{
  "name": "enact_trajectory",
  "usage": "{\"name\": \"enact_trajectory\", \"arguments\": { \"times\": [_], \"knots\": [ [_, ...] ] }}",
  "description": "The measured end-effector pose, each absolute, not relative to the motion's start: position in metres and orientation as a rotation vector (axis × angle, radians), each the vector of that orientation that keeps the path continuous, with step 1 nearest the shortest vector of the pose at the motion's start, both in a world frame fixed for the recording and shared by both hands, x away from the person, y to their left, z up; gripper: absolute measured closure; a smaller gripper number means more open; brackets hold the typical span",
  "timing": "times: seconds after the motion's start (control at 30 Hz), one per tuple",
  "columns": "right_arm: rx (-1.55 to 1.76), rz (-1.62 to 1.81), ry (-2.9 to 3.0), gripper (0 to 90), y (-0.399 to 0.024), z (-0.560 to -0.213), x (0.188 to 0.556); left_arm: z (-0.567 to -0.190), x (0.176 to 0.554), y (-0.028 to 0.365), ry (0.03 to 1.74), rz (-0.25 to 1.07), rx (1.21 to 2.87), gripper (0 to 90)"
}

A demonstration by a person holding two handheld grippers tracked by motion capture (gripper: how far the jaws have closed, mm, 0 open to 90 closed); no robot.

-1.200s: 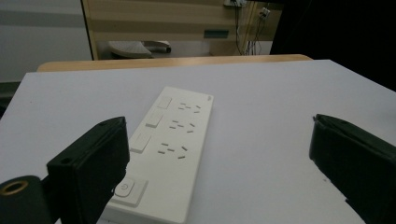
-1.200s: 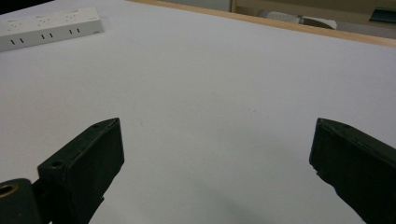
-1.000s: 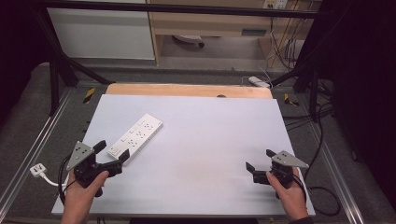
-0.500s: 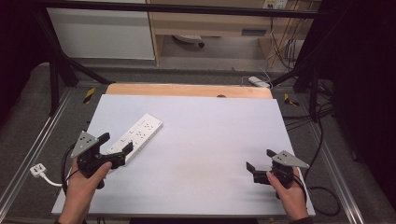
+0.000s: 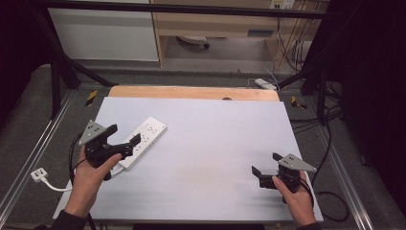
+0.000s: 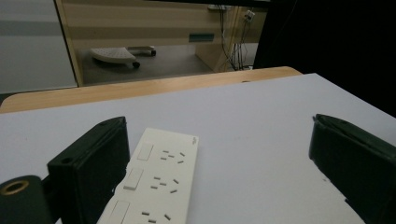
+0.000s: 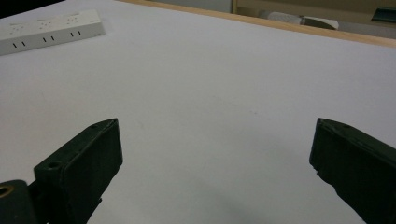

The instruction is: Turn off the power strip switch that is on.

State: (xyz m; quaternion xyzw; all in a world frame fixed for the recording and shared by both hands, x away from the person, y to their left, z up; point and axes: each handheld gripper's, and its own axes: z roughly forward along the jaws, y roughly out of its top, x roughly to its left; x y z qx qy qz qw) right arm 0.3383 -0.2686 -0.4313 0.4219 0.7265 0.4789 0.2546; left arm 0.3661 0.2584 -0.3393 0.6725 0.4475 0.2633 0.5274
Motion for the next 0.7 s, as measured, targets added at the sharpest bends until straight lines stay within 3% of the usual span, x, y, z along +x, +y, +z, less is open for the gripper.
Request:
{"name": "enact_trajectory", "arguments": {
  "times": [0.7],
  "knots": [
    [1.124,1.314,1.989,2.4,-0.267,-0.431,0.338,-0.325,0.401,0.240,1.056,0.653,1.617,6.0]
  ]
}}
